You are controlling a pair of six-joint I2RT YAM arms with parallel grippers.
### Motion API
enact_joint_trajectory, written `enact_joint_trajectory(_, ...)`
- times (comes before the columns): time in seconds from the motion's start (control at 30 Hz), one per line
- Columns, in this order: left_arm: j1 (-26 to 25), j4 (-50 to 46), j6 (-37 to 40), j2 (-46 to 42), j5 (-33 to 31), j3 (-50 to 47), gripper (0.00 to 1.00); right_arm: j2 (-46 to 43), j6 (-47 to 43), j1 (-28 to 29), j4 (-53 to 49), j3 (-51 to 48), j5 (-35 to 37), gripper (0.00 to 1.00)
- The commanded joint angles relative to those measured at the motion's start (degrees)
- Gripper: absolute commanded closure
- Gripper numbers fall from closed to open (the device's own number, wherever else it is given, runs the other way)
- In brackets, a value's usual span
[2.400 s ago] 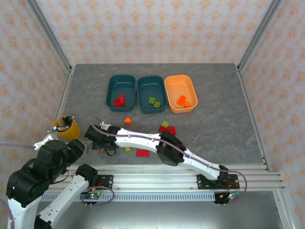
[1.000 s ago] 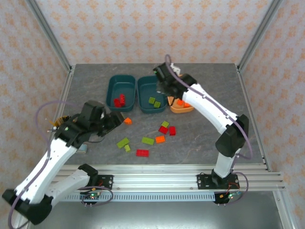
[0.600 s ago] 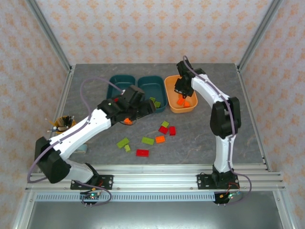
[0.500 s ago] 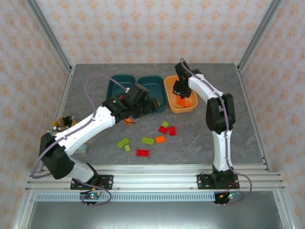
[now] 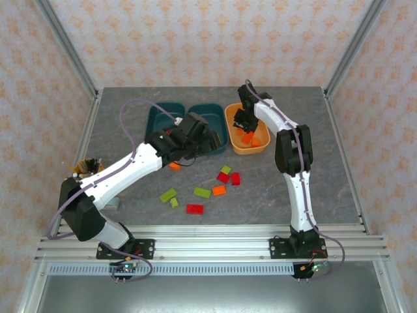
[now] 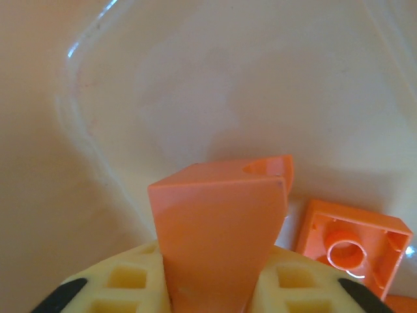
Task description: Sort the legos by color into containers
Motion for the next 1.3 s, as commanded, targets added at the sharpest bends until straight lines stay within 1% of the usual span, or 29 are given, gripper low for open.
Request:
enact_joint_trajectory(0.0,-0.4,-2.7,-0.6,-3.6,-3.5,-1.8,0.25,-4.0,1.0,-0.3,-1.3,-1.8,1.4,0.6)
enact_joint_trajectory(0.1,-0.4,-5.0,-1.2,-5.3,-4.2,-3.1,0.24,-7.7,0.4,0.3,-1.1,-2.8,2.1,0.54)
enact_joint_trajectory(0.27,-0.4,-8.5,-1.5,-9.0,-4.9,-5.3,0.24,-15.8,-1.3,2.7,-3.3,-3.9,5.8,0.54)
enact_joint_trajectory(0.37,-0.4,-11.3,-1.8,-11.6,-5.4,-7.3,0.24,-23.1,-2.3,5.6,-3.3,-8.5,8.4,0.54)
enact_joint_trajectory(0.47,-0.3,-13.4,-3.1,-14.7,-5.8,-10.7,0.24,-31.2,-4.0,10.4,-1.8,-16.6,10.1,0.54)
enact_joint_trajectory(0.57,-0.2,-15.6,-6.3,-18.1,-6.9,-15.3,0.24,-38.8,-5.7,17.6,-0.3,-25.4,12.1,0.54)
enact_joint_trajectory(0.6,0.3,-15.6,-7.5,-19.3,-6.6,-17.3,0.24,-41.1,-6.4,20.3,0.6,-28.3,11.7,0.54)
enact_joint_trajectory(0.67,2.0,-15.0,-9.5,-20.6,-3.8,-21.1,0.24,-45.2,-7.5,25.2,3.6,-34.1,8.6,0.53)
enact_joint_trajectory(0.7,3.2,-14.5,-10.2,-20.9,-1.8,-23.1,0.23,-46.9,-8.1,27.5,5.6,-37.2,6.1,0.51)
enact_joint_trajectory(0.77,5.2,-14.3,-11.6,-20.8,1.2,-26.0,0.21,-49.6,-8.6,32.0,7.5,-41.6,5.2,0.46)
enact_joint_trajectory(0.87,6.5,-14.5,-13.7,-20.7,2.1,-29.0,0.14,-51.3,-9.5,37.4,8.1,-45.4,4.9,0.4)
enact_joint_trajectory(0.97,6.8,-13.9,-14.8,-20.6,1.8,-30.7,0.09,-51.7,-9.3,40.5,8.1,-46.8,4.9,0.38)
enact_joint_trajectory(1.13,7.9,-13.4,-15.5,-19.3,2.0,-33.2,0.06,-51.4,-8.8,41.7,8.7,-47.5,5.0,0.38)
enact_joint_trajectory(1.27,8.0,-10.5,-17.5,-18.6,3.0,-35.7,0.05,-51.4,-8.9,41.7,9.1,-47.6,5.1,0.38)
